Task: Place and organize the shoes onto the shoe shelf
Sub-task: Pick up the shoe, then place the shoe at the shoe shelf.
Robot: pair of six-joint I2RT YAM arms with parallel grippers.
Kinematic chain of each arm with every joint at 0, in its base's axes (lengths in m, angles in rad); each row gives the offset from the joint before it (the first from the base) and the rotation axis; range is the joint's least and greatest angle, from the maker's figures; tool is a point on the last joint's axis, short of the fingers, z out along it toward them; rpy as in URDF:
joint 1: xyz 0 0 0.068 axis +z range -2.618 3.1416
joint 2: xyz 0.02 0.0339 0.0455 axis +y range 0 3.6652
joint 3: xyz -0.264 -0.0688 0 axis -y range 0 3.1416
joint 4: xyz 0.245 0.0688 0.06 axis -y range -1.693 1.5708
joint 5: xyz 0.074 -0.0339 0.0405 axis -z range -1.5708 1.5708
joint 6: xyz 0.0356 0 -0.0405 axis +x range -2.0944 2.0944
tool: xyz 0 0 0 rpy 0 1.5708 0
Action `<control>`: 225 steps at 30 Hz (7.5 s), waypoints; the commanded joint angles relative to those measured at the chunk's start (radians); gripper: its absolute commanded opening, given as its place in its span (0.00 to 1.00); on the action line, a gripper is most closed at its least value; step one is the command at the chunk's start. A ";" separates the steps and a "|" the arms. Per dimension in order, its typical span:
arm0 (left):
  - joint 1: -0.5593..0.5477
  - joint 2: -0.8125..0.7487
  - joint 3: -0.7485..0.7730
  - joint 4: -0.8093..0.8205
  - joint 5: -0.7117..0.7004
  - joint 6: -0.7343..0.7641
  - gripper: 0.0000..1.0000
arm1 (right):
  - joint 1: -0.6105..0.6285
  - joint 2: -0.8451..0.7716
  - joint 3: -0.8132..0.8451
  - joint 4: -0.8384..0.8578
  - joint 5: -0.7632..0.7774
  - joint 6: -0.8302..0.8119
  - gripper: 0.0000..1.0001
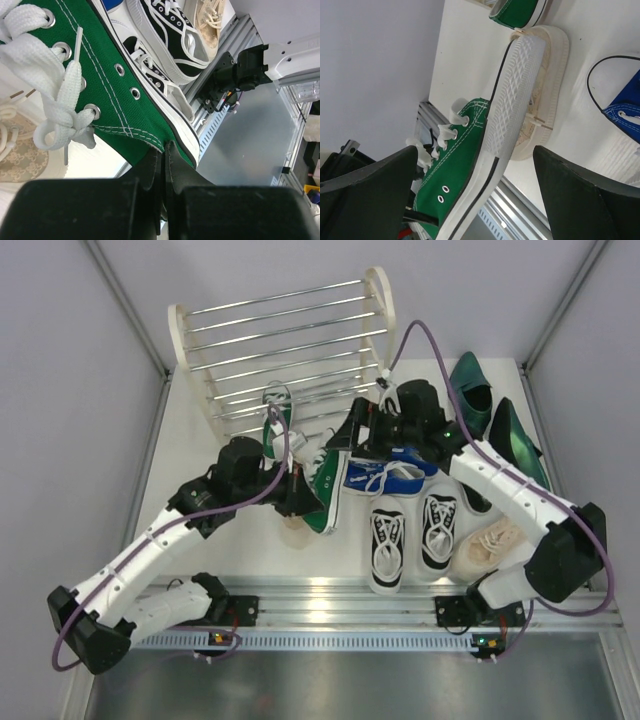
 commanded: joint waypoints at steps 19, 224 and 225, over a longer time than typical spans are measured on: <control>-0.078 -0.243 -0.372 0.653 -0.213 -0.364 0.74 | -0.072 0.027 -0.251 0.560 -0.287 0.322 0.00; 0.829 0.183 -0.455 1.046 0.000 -0.488 0.00 | -0.562 -0.169 -0.365 0.443 -0.606 -0.361 0.93; 0.829 0.212 -0.456 1.068 -0.006 -0.494 0.00 | -0.563 -0.171 -0.367 0.443 -0.606 -0.359 0.93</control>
